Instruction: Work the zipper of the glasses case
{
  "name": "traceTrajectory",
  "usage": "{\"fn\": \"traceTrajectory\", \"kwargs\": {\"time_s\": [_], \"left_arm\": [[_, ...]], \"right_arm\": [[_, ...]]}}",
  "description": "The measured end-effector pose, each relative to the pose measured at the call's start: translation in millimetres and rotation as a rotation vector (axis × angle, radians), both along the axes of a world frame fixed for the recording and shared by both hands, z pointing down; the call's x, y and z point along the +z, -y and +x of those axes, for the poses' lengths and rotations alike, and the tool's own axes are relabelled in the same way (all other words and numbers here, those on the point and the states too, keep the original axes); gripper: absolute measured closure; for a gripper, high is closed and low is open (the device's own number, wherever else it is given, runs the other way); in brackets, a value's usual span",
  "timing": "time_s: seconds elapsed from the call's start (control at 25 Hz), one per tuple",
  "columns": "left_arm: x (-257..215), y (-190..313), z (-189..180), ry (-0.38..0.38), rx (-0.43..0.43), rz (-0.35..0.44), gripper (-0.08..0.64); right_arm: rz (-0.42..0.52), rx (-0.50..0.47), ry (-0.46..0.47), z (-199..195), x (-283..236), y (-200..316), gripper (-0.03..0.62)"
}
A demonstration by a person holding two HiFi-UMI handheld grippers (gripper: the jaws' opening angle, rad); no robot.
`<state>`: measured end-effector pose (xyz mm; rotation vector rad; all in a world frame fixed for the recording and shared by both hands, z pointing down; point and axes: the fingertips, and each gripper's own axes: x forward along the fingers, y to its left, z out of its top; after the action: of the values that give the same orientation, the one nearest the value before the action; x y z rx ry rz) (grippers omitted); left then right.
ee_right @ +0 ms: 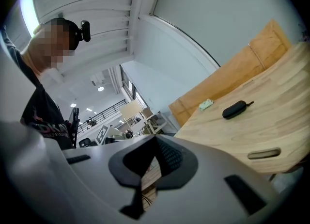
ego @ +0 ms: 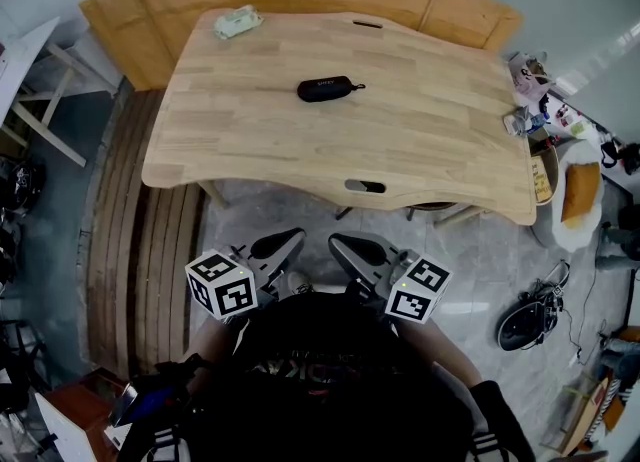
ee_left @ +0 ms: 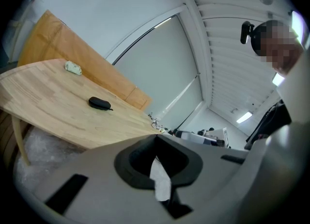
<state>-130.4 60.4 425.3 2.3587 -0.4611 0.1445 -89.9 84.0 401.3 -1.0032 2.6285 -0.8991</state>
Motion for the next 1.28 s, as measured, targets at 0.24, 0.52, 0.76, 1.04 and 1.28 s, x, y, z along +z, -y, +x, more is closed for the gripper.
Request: {"fn": "traceTrajectory", "kwargs": {"time_s": [0.24,0.52,0.76,1.04,1.28], "left_arm": [[2.8,1.1,-3.3,0.001,-0.012,-0.006,0.548],[2.4,7.7,-3.7,0.015,-0.036,-0.017,0.548],[1.5,29.7,13.7,0.019,-0.072,-0.023,0.548],[-2.8,63.2,39.8,0.031,-0.124,-0.009,0.549],[-2.0,89.9,61.4,0.031,-0.166,-0.012,0.549]], "right_arm": [[-0.006,-0.008,-0.006,-1.9,3.4,2.2,0.577],[-0.026,-0.015,0.005,2.6,4.5,11.9,0.577],[-0.035,-0.042,0.007,24.1,3.1,37.0,0.578],[-0.036,-0.06,0.006,60.5,-1.3,81.6,0.578],[-0.011,-0.069,-0.034,95.9,0.2,126.5,0.577]]}}
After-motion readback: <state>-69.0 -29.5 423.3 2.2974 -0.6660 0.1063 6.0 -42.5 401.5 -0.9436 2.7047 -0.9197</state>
